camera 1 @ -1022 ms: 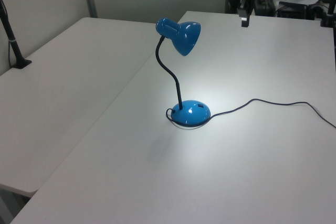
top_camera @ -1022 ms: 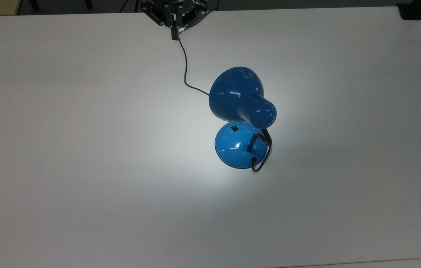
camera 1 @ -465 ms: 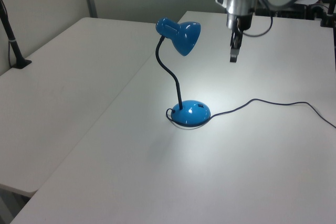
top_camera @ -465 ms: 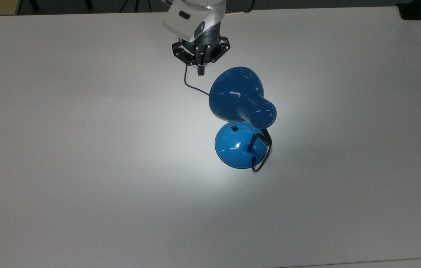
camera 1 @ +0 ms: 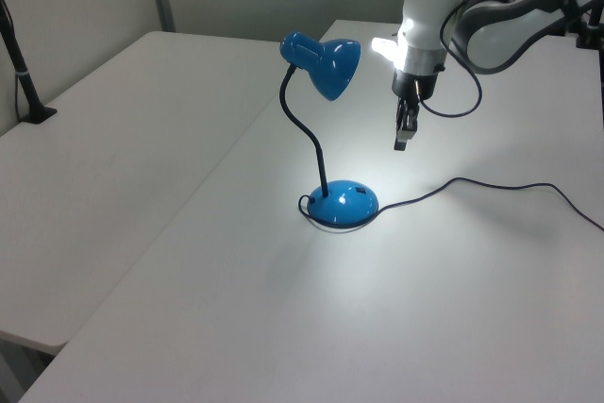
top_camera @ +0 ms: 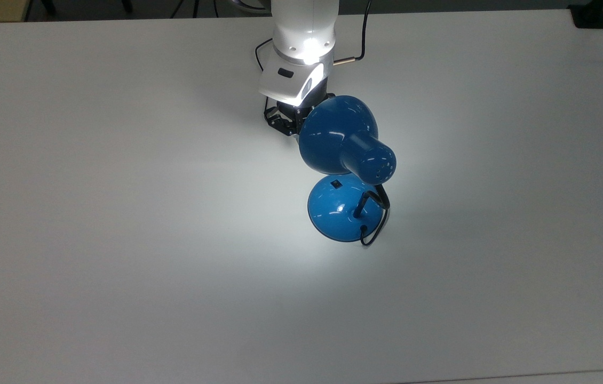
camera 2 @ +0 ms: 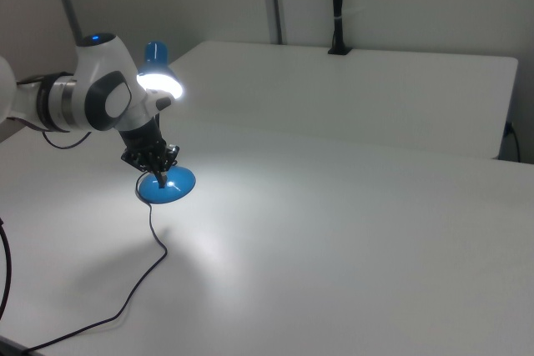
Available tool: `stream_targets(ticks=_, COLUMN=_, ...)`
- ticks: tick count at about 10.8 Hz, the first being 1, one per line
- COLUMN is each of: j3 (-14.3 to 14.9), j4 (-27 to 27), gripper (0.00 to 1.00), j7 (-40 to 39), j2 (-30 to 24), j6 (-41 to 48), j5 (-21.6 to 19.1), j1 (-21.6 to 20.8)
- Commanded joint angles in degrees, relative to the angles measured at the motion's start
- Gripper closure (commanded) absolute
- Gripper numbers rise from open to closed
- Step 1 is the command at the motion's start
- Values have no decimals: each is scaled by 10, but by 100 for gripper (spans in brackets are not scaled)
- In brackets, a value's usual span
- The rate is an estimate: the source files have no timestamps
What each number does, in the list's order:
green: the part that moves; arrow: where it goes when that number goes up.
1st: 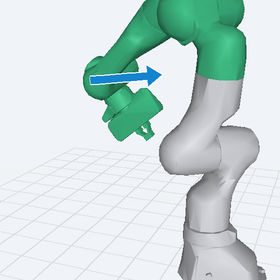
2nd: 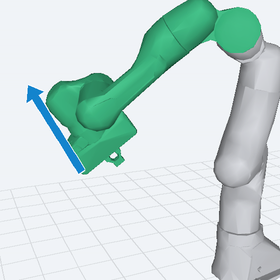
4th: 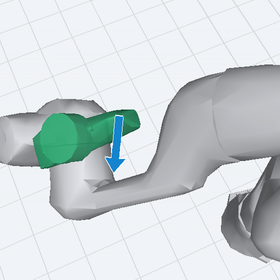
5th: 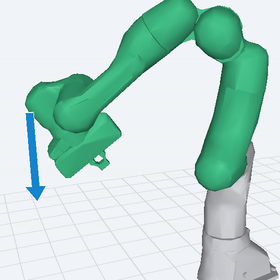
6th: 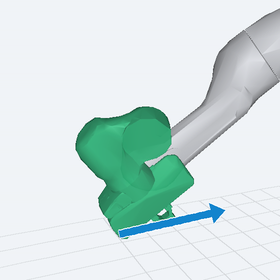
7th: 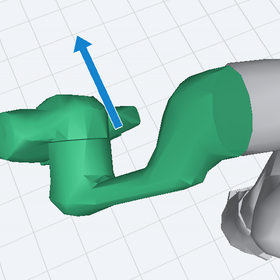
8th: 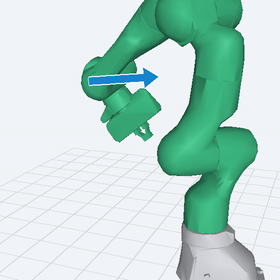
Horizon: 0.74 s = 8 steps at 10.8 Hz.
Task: Turn off the lamp
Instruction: 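Move the gripper down toward the switch on the blue lamp base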
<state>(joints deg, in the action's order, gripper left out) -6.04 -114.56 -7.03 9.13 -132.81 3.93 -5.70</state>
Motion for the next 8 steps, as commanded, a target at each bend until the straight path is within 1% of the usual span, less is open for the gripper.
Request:
stream_targets(ticks=1, j3=4, j4=-4, gripper=100, j7=-29, j2=33, j6=-56, j5=-12, j1=-19)
stream_targets(ticks=2, j3=2, j4=-3, gripper=100, j7=-37, j2=44, j6=-67, j5=-12, j1=-20)
stream_targets(ticks=3, j3=-11, j4=-2, gripper=100, j7=-46, j2=48, j6=-75, j5=-12, j1=-17)
stream_targets(ticks=8, j3=-16, j4=0, gripper=100, j7=-47, j2=76, j6=-159, j5=-13, j1=-18)
